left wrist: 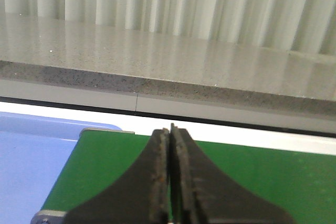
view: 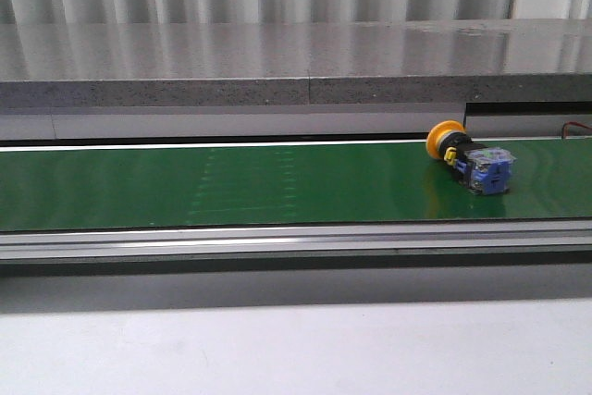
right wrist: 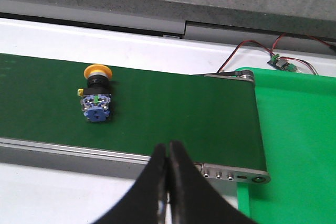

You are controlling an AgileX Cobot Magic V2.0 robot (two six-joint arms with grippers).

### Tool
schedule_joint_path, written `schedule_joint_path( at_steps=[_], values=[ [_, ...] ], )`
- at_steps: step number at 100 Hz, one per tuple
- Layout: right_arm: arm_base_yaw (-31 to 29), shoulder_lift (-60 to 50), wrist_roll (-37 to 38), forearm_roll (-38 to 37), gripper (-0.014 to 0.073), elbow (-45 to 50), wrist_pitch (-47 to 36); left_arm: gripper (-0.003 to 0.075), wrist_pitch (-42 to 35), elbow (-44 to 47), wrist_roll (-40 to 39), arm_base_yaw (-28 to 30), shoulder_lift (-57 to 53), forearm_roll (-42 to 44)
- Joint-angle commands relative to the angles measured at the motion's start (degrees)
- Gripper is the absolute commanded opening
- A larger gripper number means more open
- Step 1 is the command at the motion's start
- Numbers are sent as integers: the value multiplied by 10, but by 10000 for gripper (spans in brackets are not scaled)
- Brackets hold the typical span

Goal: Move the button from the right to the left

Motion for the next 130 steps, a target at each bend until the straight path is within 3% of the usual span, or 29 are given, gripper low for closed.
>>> schedule_joint_path(
  at_steps=[1, 34, 51, 65, 107, 119, 130],
  values=[
    [0, 2, -4, 1, -68, -16, -39, -20, -21, -59, -6, -5, 9, -32],
    [0, 2, -4, 1, -68, -16, -39, -20, 280, -322, 17, -5, 190, -34],
    [0, 2, -4, 1, -68, -16, -39, -20, 398, -433, 30, -5, 286, -34],
    [0, 2, -4, 1, -68, -16, -39, -20, 425, -475, 30, -5, 337, -35],
    [0, 2, -4, 1, -68, -16, -39, -13, 459, -477, 30, -5, 380, -34],
    [0, 2, -4, 1, -68, -16, -39, 106, 475, -477, 30, -5, 383, -34],
    [0, 2, -4, 1, -68, -16, -39, 360, 505, -477, 30, -5, 392, -34]
  ],
)
